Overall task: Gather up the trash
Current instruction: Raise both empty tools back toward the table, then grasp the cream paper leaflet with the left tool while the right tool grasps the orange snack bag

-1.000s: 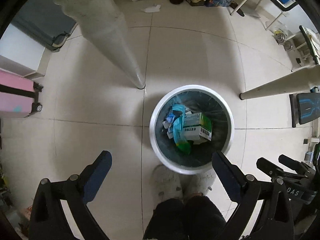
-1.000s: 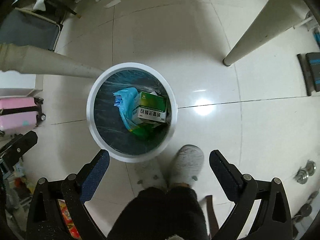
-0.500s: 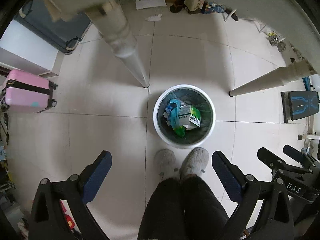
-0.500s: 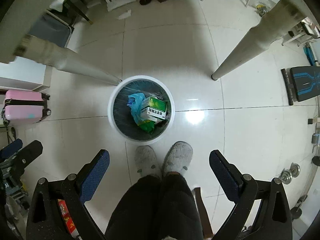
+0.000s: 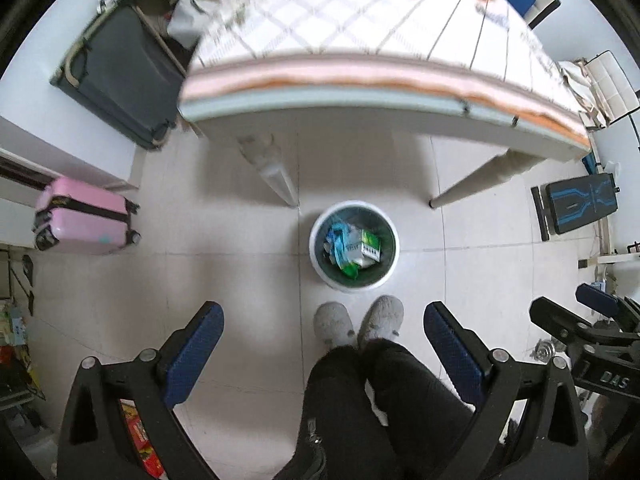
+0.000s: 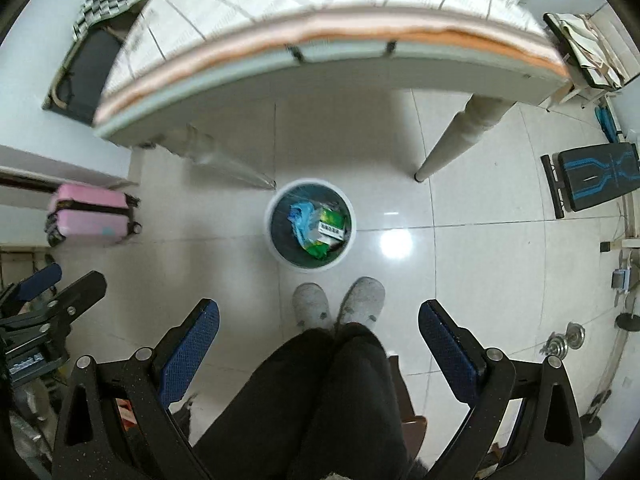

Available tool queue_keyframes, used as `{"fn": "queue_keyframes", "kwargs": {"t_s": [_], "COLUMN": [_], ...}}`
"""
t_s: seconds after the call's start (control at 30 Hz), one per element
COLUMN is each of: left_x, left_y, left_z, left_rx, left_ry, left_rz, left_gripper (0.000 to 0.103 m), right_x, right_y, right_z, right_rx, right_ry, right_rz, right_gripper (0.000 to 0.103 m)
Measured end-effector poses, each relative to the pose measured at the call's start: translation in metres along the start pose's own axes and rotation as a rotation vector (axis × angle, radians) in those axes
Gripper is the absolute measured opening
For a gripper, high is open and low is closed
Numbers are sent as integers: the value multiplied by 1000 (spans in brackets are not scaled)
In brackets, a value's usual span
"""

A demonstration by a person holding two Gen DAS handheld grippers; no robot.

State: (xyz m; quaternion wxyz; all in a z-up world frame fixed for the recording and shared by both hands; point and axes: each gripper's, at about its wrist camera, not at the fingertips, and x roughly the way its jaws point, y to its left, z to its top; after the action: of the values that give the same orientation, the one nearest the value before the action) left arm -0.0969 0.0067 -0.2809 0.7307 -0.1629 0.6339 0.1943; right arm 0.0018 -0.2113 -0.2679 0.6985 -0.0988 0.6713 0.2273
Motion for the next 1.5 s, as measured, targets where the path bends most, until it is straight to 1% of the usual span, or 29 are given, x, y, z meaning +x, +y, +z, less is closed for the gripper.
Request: {"fn": "queue_keyframes", "kwargs": {"t_s": [0.07,0.13,0.2,0.27,0.33,0.43,0.47,0.5,0.53,0.57,0.67,0.7,0.73,0.8,0.83,0.87,0.9,0.93,1.0,1.03,1.07,1.1,1.17,1.27,1.33,1.37,1.43,1.47,1.5], "left_x": [-16,-29,-42,-53,-61,-72,-71,-72,-70,-68,-58,-50,-46,-24,-15,1,11,29,54,63,79,91,110,136,147,153,159,161,161], "left_y": [1,2,1,-4,-10,-13,-19,-21,-27,-31,-53,-65,-71,-100,-110,-128,-137,-153,-175,-183,-195,-203,-213,-222,-224,-225,-228,-229,-228], "left_z": [10,21,39,64,87,122,143,154,178,192,256,283,299,353,370,399,414,439,471,485,501,512,527,539,542,543,546,546,547], "left_rx": [-7,-26,-47,-55,-59,-68,-60,-56,-53,-51,-22,10,33,147,190,277,328,414,544,591,670,721,806,926,968,994,1010,1016,1004], "left_ry": [-30,-58,-100,-153,-196,-246,-258,-263,-276,-284,-288,-287,-287,-278,-273,-258,-248,-227,-201,-189,-173,-151,-99,-10,32,66,100,109,115], "left_rz": [18,12,3,21,51,72,83,89,100,109,148,163,174,212,230,262,273,292,307,315,317,309,292,229,205,175,149,135,114], "left_gripper": [102,102,102,102,102,102,102,103,103,103,103,103,103,103,103,103,103,103,103,103,103,103,102,102,102,102,102,98,97], "right_x": [-20,-45,-60,-75,-83,-95,-99,-103,-104,-107,-102,-101,-96,-89,-83,-78,-71,-65,-52,-46,-40,-34,-24,-12,-5,-2,5,9,14], "right_y": [3,3,2,0,0,-11,-18,-27,-32,-42,-72,-83,-94,-116,-129,-140,-153,-163,-184,-193,-200,-209,-221,-233,-236,-236,-235,-233,-231], "right_z": [3,14,27,50,75,123,142,162,175,200,268,297,318,367,397,421,447,468,507,527,545,565,588,618,635,644,658,664,671], "right_rx": [18,46,62,85,100,121,123,128,129,127,126,127,132,137,137,141,148,151,165,165,167,173,181,197,200,198,196,193,187], "right_ry": [-16,-40,-59,-90,-116,-157,-165,-176,-183,-189,-196,-190,-186,-178,-171,-161,-142,-126,-102,-94,-88,-83,-71,-60,-64,-73,-83,-88,-88], "right_rz": [15,50,65,93,100,103,99,99,99,91,73,62,62,55,43,30,21,22,18,11,1,-3,6,38,55,70,86,94,94], "right_gripper": [101,101,101,101,101,101,101,101,101,101,101,101,101,101,101,101,101,101,101,101,101,101,101,101,101,101,101,101,101]}}
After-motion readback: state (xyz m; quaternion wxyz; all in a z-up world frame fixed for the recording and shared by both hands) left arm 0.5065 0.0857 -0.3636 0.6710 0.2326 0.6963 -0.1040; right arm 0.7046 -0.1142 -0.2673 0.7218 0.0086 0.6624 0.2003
